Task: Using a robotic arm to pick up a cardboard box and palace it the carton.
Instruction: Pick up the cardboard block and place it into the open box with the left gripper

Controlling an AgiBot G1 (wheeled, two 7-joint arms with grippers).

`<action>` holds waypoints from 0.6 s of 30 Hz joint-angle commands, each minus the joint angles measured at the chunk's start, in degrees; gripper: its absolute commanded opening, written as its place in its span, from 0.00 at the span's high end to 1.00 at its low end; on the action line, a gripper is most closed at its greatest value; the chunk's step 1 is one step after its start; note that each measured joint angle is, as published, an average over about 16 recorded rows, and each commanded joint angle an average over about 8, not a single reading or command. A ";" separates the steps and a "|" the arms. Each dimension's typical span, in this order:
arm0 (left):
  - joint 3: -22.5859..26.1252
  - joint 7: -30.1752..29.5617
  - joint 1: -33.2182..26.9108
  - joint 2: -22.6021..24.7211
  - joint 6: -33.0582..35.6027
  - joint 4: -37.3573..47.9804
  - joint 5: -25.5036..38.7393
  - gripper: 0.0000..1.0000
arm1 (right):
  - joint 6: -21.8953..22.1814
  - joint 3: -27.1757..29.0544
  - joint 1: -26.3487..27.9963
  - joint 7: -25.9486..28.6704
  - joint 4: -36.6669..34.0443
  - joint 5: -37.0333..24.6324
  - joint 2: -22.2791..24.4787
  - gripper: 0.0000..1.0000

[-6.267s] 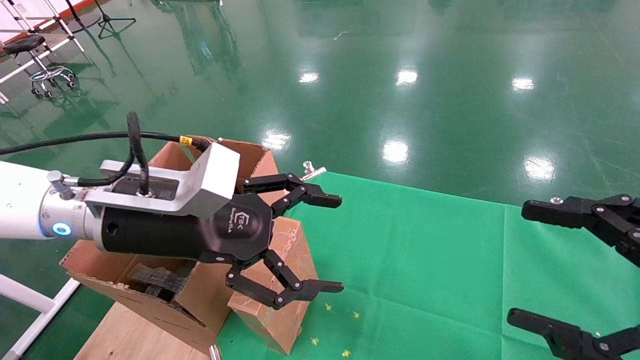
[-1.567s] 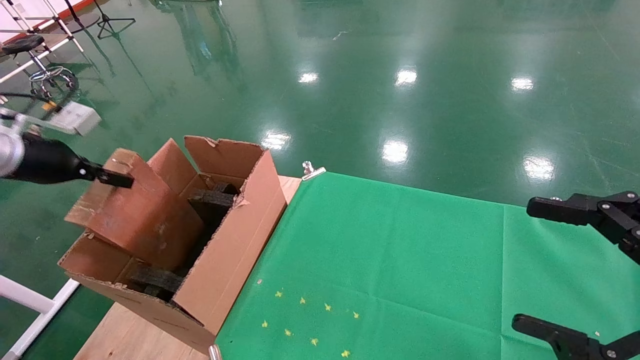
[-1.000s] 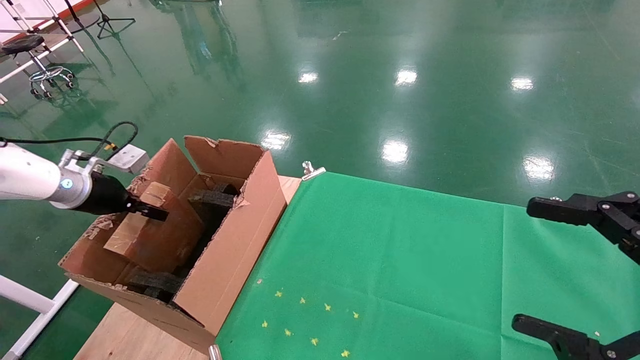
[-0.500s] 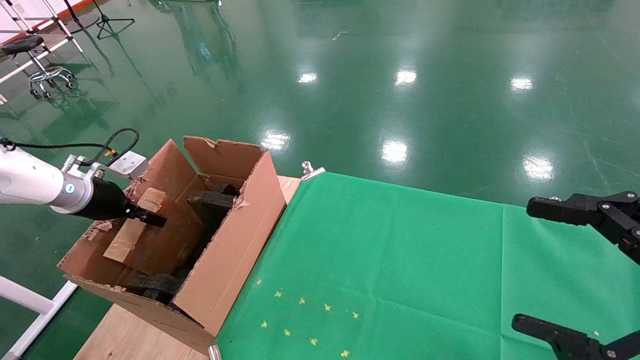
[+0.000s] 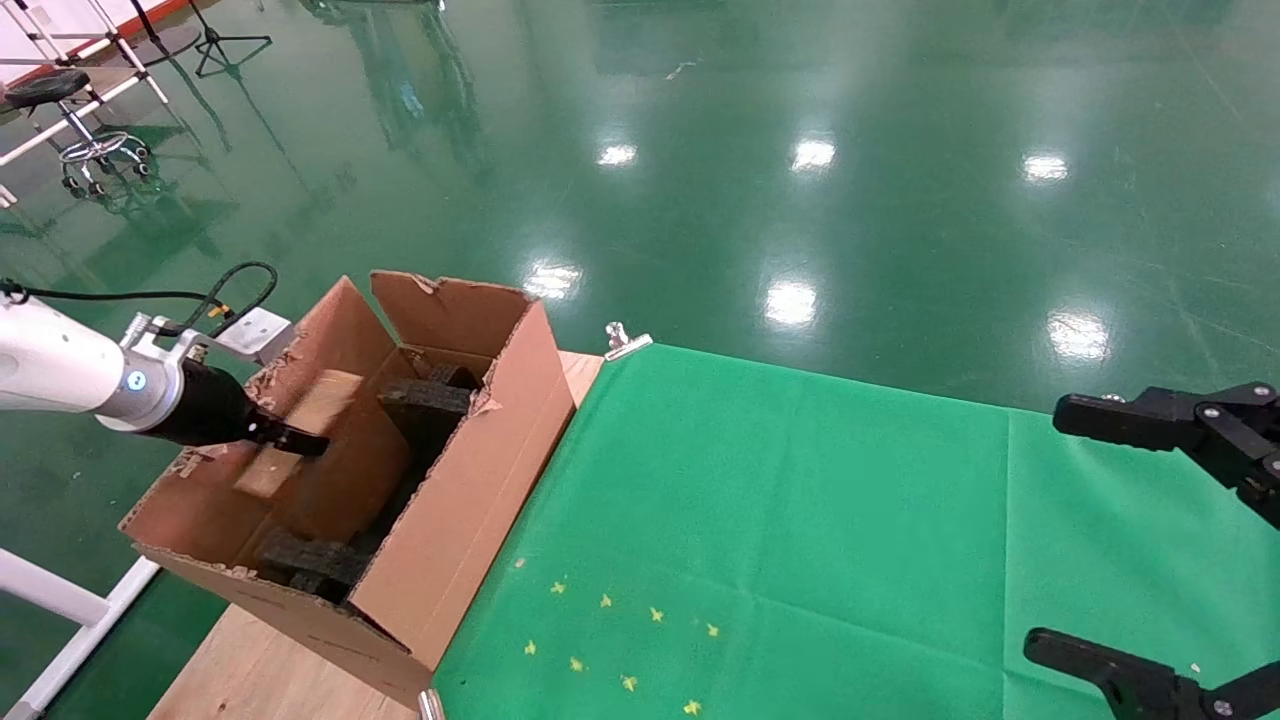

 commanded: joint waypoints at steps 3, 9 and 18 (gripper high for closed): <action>-0.02 0.00 -0.07 -0.04 0.10 -0.14 0.01 0.00 | 0.00 0.00 0.00 0.00 0.00 0.00 0.00 0.00; -0.45 0.44 -1.95 -0.28 0.84 -1.95 -0.53 0.00 | 0.00 -0.01 0.00 -0.01 -0.01 0.00 0.00 0.00; -2.93 1.54 -5.98 -2.98 5.31 -10.11 -4.40 0.00 | 0.00 -0.02 0.01 -0.01 -0.02 0.01 0.00 0.00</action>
